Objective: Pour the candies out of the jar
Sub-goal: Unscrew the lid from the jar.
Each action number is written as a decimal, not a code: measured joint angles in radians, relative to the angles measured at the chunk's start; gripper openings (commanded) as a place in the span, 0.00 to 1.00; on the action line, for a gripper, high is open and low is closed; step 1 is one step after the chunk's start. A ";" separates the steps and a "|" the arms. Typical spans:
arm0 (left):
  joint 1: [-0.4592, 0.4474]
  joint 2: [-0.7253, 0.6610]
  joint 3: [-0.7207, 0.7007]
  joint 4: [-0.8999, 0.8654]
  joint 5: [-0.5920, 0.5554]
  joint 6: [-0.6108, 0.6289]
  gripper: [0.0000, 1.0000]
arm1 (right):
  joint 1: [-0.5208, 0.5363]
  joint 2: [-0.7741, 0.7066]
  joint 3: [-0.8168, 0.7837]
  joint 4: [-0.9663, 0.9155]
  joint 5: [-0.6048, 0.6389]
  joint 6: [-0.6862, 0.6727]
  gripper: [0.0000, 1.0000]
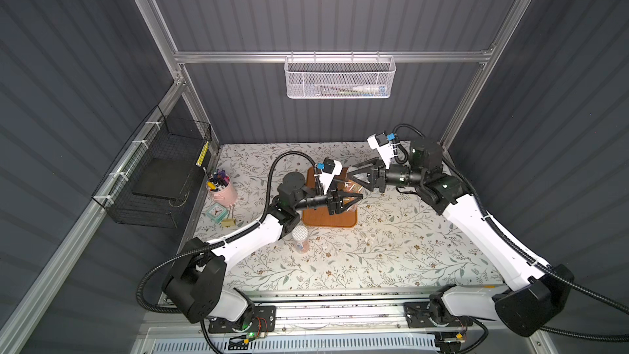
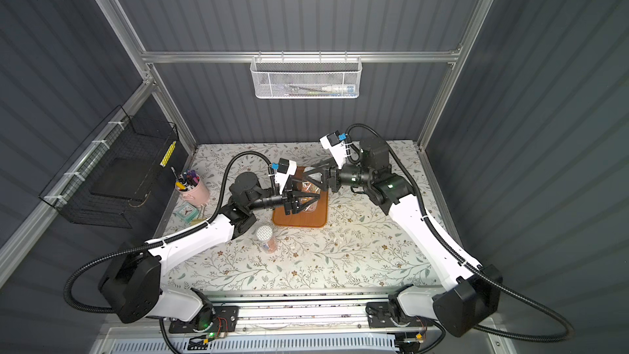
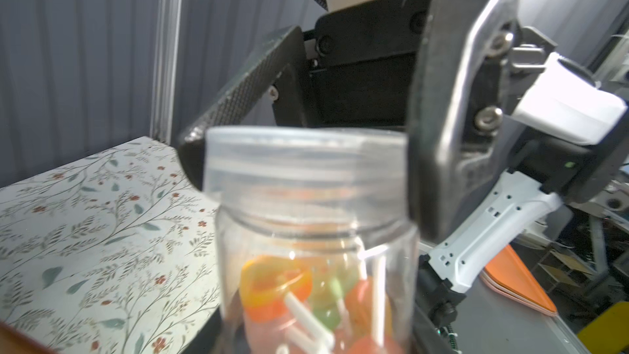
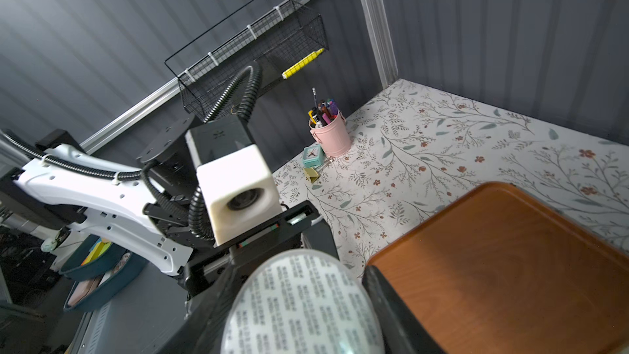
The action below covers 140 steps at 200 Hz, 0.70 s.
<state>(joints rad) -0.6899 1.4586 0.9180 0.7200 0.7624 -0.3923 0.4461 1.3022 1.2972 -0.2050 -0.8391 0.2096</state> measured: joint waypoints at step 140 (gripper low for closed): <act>0.003 0.000 0.000 -0.143 -0.071 0.096 0.00 | 0.007 0.000 0.016 -0.102 0.094 -0.009 0.90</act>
<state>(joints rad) -0.6872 1.4590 0.9180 0.5770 0.6914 -0.2966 0.4530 1.3025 1.3128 -0.3069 -0.7448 0.2008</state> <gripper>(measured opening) 0.564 0.882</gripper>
